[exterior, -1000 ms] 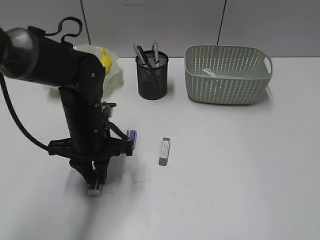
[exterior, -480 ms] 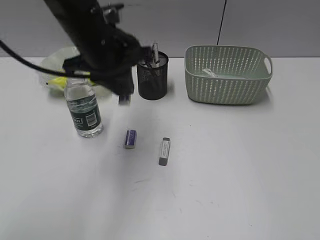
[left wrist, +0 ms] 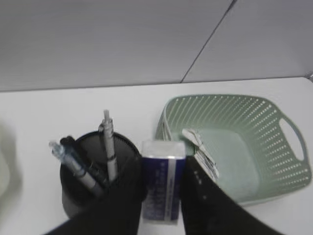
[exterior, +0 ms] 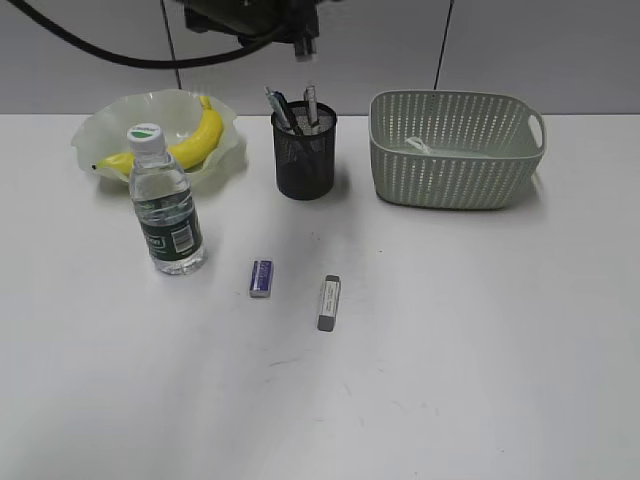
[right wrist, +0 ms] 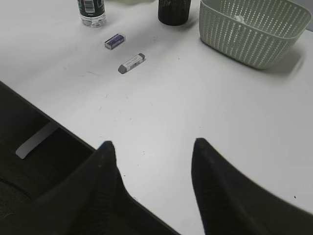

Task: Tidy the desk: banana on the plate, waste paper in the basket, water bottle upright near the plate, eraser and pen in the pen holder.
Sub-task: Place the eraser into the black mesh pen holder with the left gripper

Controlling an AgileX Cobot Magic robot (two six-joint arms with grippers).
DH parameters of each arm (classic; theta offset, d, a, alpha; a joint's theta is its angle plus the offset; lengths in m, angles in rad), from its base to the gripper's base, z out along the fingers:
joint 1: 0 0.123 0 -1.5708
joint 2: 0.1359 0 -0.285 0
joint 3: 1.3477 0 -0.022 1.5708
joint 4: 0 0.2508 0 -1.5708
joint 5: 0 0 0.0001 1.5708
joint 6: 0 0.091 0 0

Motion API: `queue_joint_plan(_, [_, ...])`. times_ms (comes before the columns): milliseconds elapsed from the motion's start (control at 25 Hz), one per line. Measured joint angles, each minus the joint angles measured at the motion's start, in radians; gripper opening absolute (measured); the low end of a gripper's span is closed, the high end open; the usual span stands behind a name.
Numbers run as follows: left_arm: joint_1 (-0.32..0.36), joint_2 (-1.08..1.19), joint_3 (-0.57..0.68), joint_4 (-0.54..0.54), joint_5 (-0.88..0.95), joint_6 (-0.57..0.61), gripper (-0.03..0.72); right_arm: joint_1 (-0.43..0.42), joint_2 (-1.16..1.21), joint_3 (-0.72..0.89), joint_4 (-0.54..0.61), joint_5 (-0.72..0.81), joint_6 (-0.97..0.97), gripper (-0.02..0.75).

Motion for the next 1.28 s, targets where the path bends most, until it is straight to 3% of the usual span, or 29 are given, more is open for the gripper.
queue_joint_plan(280, [0.007,0.137,0.0,0.078,-0.181,0.001,0.178,0.0,0.0,0.0,0.0,0.0,0.0,0.404])
queue_joint_plan(760, [0.056,0.228,0.0,0.097,-0.261,0.002,0.178,0.0,0.0,0.0,0.0,0.0,0.0,0.404])
queue_joint_plan(840, [0.056,0.228,0.0,0.116,-0.27,0.002,0.202,0.0,0.0,0.0,0.0,0.0,0.0,0.404])
queue_joint_plan(1040, [0.056,0.226,0.0,0.133,-0.273,0.002,0.342,0.0,0.0,0.0,0.0,0.0,0.0,0.404])
queue_joint_plan(1280, [0.056,0.163,0.0,0.135,-0.237,0.002,0.362,0.0,0.0,0.0,0.0,0.0,0.0,0.404])
